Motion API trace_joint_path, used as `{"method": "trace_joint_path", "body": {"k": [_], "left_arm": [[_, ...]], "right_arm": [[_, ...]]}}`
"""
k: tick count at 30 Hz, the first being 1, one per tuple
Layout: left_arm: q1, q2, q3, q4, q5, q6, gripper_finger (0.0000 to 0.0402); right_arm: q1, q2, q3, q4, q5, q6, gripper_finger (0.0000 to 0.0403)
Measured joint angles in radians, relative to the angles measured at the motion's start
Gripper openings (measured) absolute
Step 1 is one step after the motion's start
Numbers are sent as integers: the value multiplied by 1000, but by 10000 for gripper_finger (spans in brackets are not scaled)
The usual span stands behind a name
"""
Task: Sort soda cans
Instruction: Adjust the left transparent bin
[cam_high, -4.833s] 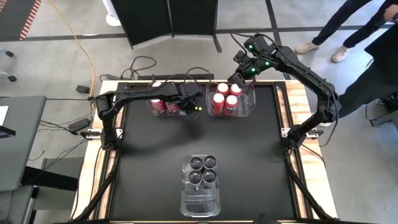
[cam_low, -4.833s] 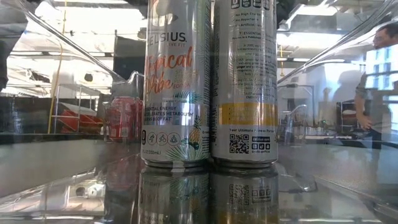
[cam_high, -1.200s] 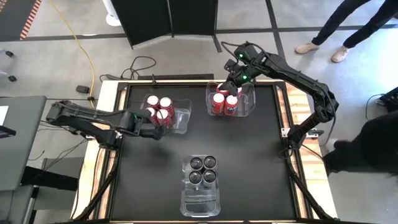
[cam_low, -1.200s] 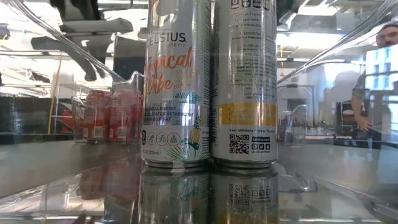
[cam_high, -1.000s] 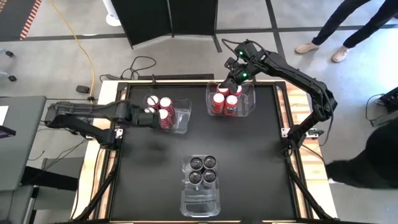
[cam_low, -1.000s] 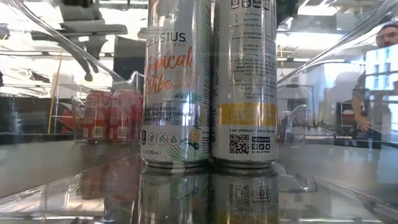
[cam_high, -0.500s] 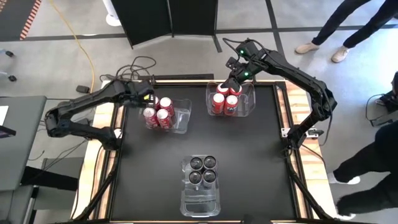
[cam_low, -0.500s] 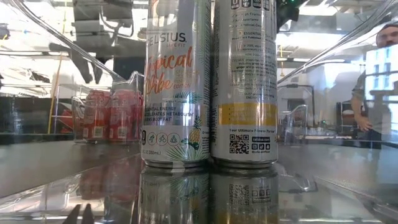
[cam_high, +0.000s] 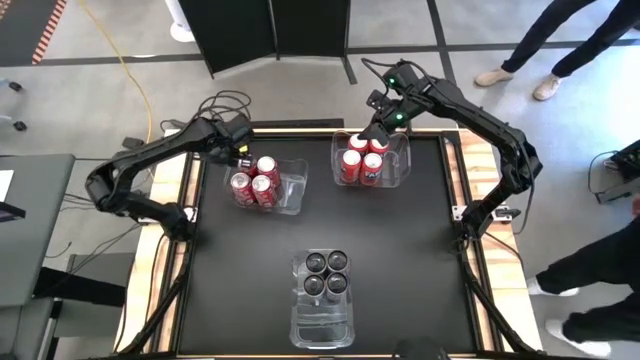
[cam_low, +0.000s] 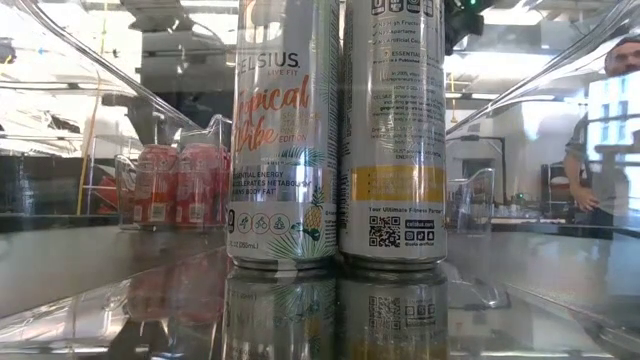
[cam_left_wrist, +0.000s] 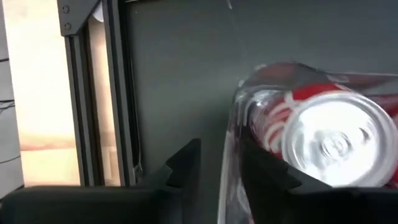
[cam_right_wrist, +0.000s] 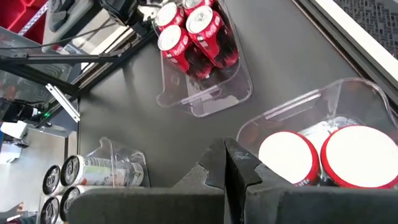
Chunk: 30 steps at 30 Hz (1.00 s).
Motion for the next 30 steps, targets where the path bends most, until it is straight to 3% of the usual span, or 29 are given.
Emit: {"method": "trace_joint_path", "body": {"k": [8,22,30], "left_arm": [[48,75,0,40,48,127,57],[128,95,-2,147,120,290,48],[141,96,-2,295,122,391,5]], "right_arm": [[-28,0,0,-49,-2,-37,14],[-91,-1,1,-63,-2,-67,14],[-103,-1,1,-76,-2,-67,14]]}}
